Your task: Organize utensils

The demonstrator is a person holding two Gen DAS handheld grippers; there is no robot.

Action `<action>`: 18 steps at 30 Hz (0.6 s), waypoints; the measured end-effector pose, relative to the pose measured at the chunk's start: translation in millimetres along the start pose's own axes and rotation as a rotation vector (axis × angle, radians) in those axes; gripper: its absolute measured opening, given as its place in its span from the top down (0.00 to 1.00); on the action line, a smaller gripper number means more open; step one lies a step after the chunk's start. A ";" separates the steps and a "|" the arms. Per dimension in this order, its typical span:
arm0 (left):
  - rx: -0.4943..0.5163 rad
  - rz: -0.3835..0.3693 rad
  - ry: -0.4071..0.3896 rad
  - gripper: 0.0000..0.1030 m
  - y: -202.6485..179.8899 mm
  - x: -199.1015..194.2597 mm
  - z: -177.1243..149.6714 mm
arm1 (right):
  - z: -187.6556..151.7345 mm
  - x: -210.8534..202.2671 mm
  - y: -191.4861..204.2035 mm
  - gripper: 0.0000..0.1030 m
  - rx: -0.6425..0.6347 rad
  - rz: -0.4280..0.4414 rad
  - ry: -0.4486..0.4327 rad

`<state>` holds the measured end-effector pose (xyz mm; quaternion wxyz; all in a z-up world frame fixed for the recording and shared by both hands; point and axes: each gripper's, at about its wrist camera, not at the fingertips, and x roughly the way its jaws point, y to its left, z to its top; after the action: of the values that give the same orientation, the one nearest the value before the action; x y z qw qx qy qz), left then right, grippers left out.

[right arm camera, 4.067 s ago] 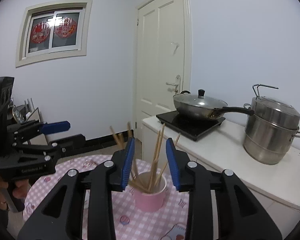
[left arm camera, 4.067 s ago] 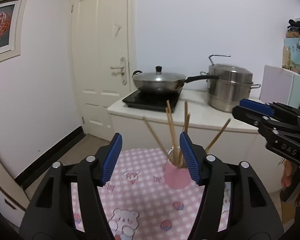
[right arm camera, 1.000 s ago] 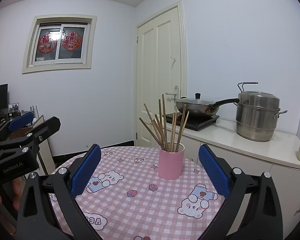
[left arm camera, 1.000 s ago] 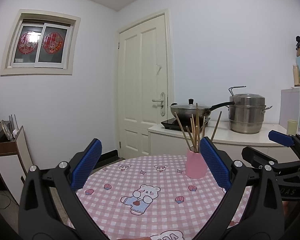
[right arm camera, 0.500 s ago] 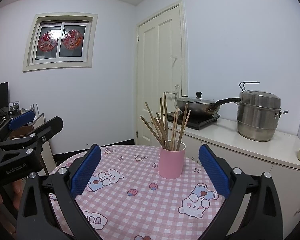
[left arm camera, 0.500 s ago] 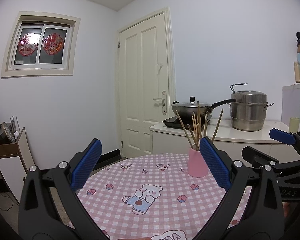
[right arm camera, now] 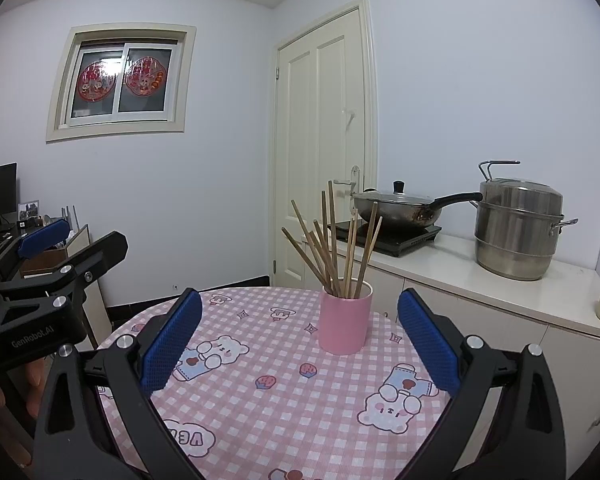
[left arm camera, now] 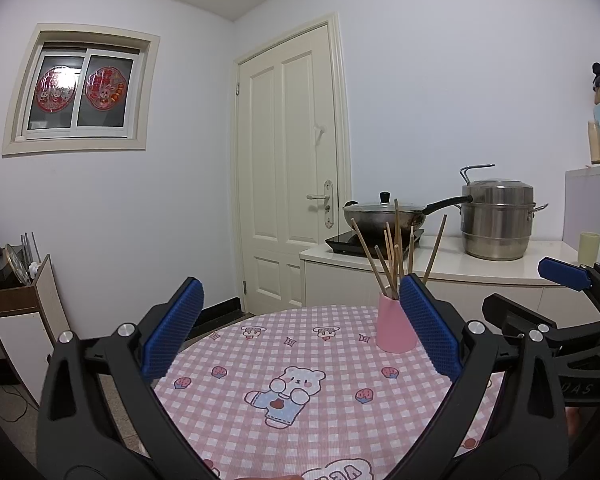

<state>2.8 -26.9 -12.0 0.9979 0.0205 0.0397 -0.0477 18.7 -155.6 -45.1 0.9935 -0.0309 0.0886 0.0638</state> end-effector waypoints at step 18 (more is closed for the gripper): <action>-0.002 0.004 0.010 0.06 -0.3 2.6 -3.6 | -3.1 1.5 -0.2 0.08 0.004 0.000 0.011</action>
<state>5.1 -27.3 -15.9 0.9977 0.0201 0.0448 -0.0457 19.7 -155.9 -48.4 0.9931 -0.0293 0.0944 0.0636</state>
